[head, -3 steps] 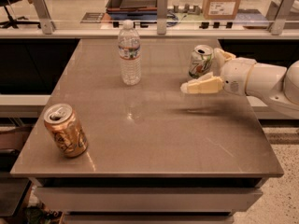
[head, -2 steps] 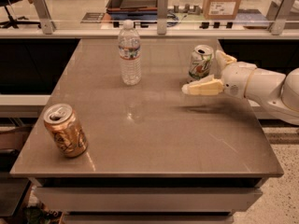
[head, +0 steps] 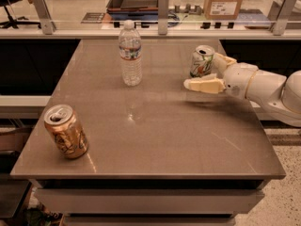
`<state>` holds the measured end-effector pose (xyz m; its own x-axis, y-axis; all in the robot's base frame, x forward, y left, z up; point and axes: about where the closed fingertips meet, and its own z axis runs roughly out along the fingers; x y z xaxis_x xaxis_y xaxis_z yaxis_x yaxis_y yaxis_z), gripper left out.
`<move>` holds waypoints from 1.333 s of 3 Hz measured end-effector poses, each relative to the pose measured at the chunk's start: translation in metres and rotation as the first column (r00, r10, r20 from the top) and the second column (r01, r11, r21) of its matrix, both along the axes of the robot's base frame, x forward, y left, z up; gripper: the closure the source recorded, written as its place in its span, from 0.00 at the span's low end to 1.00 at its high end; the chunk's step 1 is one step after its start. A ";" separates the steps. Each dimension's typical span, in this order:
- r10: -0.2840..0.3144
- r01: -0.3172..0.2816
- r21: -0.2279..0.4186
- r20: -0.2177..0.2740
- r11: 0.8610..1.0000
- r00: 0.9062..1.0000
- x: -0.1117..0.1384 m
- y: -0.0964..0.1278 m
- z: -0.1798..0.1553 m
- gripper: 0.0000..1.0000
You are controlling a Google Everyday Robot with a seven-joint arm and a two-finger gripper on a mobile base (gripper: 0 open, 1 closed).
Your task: Knock 7up can over
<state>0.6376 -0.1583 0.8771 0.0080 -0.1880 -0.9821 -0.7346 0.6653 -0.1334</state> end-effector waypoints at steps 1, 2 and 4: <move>0.004 -0.004 0.000 0.000 1.000 1.000 0.000 0.002 0.000 0.41; 0.008 -0.008 0.001 0.001 1.000 1.000 0.000 0.005 0.001 0.64; 0.016 -0.016 0.001 0.001 1.000 1.000 0.001 0.010 0.001 1.00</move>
Offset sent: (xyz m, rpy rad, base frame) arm 0.0002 0.0024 0.0002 0.0004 -0.0003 0.0037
